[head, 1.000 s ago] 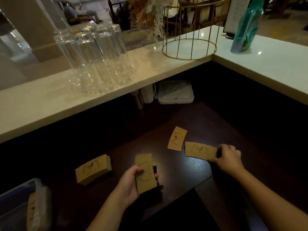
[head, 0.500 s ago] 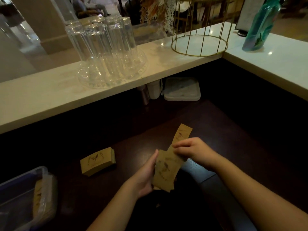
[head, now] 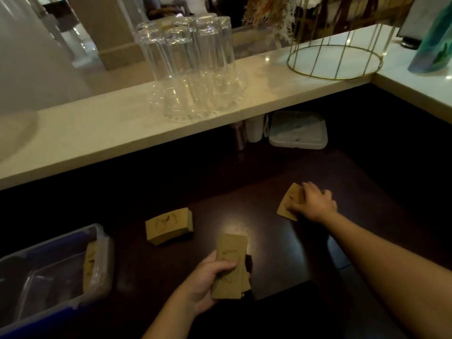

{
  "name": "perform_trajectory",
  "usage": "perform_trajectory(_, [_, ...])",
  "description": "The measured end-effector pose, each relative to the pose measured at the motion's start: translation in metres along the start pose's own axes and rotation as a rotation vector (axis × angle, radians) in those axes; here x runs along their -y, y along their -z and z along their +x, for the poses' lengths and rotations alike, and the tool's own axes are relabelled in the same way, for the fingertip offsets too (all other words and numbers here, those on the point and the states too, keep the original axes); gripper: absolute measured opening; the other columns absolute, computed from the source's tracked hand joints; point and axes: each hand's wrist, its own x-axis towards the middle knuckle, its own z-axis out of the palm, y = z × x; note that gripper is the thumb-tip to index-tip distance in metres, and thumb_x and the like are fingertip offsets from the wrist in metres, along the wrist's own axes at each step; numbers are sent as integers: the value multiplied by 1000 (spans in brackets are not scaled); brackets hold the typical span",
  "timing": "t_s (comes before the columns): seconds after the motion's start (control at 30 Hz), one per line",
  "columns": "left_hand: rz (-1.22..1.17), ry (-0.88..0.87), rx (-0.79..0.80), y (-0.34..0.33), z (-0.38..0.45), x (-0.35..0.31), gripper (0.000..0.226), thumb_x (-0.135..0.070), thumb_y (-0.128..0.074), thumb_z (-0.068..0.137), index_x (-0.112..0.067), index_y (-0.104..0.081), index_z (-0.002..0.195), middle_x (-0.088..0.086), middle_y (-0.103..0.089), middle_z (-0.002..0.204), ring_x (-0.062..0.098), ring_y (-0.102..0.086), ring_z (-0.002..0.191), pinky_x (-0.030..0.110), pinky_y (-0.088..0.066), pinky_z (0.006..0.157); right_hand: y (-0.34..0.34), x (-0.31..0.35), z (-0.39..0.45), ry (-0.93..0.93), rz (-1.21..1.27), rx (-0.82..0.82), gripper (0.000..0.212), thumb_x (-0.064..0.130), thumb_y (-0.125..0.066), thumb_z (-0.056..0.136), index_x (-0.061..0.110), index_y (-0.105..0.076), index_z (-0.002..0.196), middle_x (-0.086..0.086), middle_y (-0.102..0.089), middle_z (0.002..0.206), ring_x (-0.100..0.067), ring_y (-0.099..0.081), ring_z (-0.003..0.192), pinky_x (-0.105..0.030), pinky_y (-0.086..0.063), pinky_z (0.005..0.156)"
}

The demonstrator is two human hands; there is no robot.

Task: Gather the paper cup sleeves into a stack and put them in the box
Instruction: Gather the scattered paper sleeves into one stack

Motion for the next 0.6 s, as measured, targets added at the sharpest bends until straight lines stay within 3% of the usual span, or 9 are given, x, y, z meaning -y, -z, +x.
perform_trajectory(0.1, [-38, -38, -54, 17, -11, 1, 47, 0, -63, 74, -21, -59, 116, 20, -76, 90, 39, -71, 86, 45, -60, 62, -2, 0, 15, -30, -58, 62, 99, 64, -66, 68, 27, -19, 147, -4, -26, 155, -41, -24, 133, -55, -31, 101])
perform_trajectory(0.27, [-120, -50, -144, 38, -20, -2, 40, -25, -65, 74, -12, -68, 111, 22, -74, 96, 39, -70, 89, 45, -60, 66, -2, 1, 20, -12, -45, 17, 84, 45, -73, 74, 22, -31, 143, -22, -43, 138, -44, -39, 123, -53, -39, 98])
perform_trajectory(0.37, [-123, -98, -188, 47, -16, -5, 44, -48, -59, 79, -14, -77, 101, 18, -74, 99, 34, -69, 92, 42, -60, 71, 9, 1, 0, -94, 526, 36, 57, 18, -68, 83, 11, -46, 136, -21, -57, 127, -36, -58, 109, -51, -50, 92])
perform_trajectory(0.47, [-103, -121, -163, 48, -10, -8, 56, -63, -47, 83, -19, -75, 104, 14, -75, 99, 32, -67, 95, 42, -59, 78, 22, 25, -40, -129, 1104, 286, 30, 4, -61, 86, 6, -62, 116, -16, -68, 107, -25, -67, 91, -36, -55, 76])
perform_trajectory(0.53, [-91, -100, -144, 44, -4, -8, 63, -68, -44, 83, -19, -73, 109, 14, -73, 105, 34, -67, 99, 42, -58, 81, 18, 52, -69, -29, 1130, 408, 25, -2, -59, 84, 3, -65, 108, -16, -70, 99, -24, -69, 82, -33, -58, 71])
perform_trajectory(0.6, [-75, -68, -114, 38, 4, -6, 69, -71, -40, 83, -19, -68, 117, 15, -69, 119, 34, -63, 111, 43, -55, 87, 6, 77, -93, 94, 1030, 467, 27, -5, -63, 81, 1, -65, 107, -18, -70, 98, -28, -66, 85, -40, -54, 81])
